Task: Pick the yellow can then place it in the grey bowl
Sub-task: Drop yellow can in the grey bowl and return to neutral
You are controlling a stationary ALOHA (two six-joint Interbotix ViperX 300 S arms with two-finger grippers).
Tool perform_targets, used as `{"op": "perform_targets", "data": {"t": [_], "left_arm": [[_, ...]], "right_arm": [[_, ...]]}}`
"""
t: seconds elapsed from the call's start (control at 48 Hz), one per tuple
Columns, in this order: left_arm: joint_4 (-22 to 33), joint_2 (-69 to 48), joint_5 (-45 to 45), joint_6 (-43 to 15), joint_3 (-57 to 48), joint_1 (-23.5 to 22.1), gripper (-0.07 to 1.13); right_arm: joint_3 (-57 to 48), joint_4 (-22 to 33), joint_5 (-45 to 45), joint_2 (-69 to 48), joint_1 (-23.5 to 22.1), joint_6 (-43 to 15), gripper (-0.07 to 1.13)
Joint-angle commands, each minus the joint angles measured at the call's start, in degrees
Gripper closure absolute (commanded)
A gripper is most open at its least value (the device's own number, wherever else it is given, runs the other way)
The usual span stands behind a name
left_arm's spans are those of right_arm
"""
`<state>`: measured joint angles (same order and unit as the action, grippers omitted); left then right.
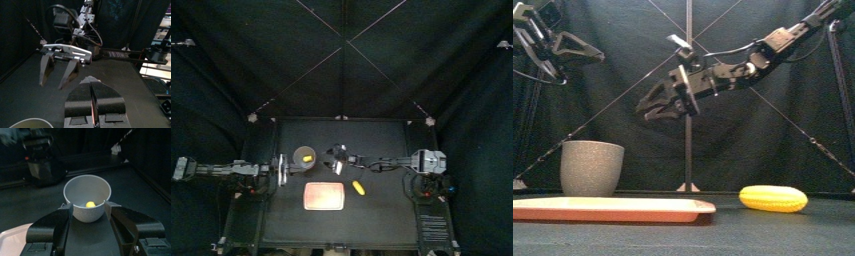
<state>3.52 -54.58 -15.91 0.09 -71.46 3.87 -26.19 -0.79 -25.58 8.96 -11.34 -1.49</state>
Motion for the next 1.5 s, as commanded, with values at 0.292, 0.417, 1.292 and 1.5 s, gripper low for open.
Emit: {"op": "perform_targets", "data": {"t": [0.292, 0.417, 1.292, 1.5], "left_arm": [[-0.2, 0.2, -0.2, -0.2, 0.6, 0.1, 1.07], [0.0, 0.2, -0.1, -0.1, 0.4, 0.2, 1.07], [2.1, 0.1, -0.4, -0.2, -2.5, 0.0, 1.07], [1.5, 0.2, -0.4, -0.2, -2.5, 0.0, 1.07]], "right_arm": [[-20.6, -0.7, -14.4, -17.8, 1.9, 0.2, 0.18], [-23.1, -1.0, -14.9, -19.6, 2.2, 0.1, 0.18], [-31.2, -9.8, -14.9, -27.7, 5.7, 0.0, 0.18], [-31.2, -10.7, -14.8, -27.5, 5.8, 0.0, 0.18]]}}
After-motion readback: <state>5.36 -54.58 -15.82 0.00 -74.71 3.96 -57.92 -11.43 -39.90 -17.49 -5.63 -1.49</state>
